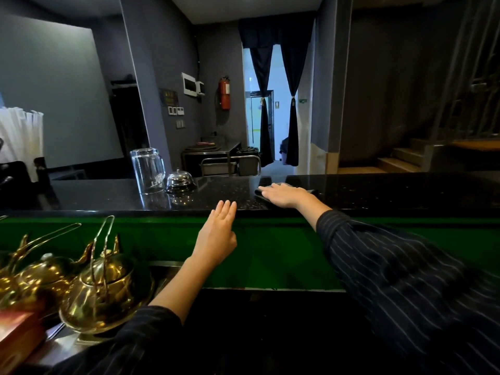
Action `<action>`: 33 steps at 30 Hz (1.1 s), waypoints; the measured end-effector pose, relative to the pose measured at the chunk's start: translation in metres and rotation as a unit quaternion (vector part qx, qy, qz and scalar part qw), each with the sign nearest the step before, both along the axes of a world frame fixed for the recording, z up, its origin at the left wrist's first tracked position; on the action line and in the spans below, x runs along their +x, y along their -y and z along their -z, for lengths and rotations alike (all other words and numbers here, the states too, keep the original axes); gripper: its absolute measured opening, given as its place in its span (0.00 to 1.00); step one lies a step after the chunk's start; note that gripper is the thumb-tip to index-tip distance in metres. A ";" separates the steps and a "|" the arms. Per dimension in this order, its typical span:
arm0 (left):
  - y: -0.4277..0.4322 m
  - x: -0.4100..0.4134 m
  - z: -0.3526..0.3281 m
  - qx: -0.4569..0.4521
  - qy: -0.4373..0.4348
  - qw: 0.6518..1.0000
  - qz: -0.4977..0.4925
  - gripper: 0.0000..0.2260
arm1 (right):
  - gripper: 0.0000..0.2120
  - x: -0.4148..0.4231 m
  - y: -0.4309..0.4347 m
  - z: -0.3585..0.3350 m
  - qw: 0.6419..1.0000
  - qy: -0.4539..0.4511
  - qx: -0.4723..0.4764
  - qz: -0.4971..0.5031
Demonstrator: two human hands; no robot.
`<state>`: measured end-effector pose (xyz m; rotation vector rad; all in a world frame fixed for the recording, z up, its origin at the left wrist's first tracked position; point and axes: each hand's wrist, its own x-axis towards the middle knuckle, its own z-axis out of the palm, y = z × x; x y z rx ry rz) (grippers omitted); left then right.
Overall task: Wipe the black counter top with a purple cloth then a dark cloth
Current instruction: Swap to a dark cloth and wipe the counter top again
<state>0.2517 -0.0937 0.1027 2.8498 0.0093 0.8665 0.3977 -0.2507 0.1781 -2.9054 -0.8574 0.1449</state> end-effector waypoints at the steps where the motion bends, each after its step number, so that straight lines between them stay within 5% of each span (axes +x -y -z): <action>1: -0.001 0.000 -0.001 0.001 -0.005 1.000 0.003 0.33 | 0.24 0.000 -0.014 0.000 1.000 0.003 -0.004 -0.005; 13: -0.006 -0.004 -0.001 -0.025 0.059 0.998 0.014 0.30 | 0.23 -0.017 -0.049 0.001 0.991 -0.014 0.021 -0.131; 26: -0.016 0.015 -0.016 -0.096 0.169 0.981 0.019 0.15 | 0.25 0.047 -0.065 0.006 0.999 0.011 -0.012 0.046; 33: -0.022 0.010 -0.039 -0.086 0.090 0.992 0.019 0.17 | 0.24 0.018 -0.090 0.013 0.995 0.017 -0.010 -0.096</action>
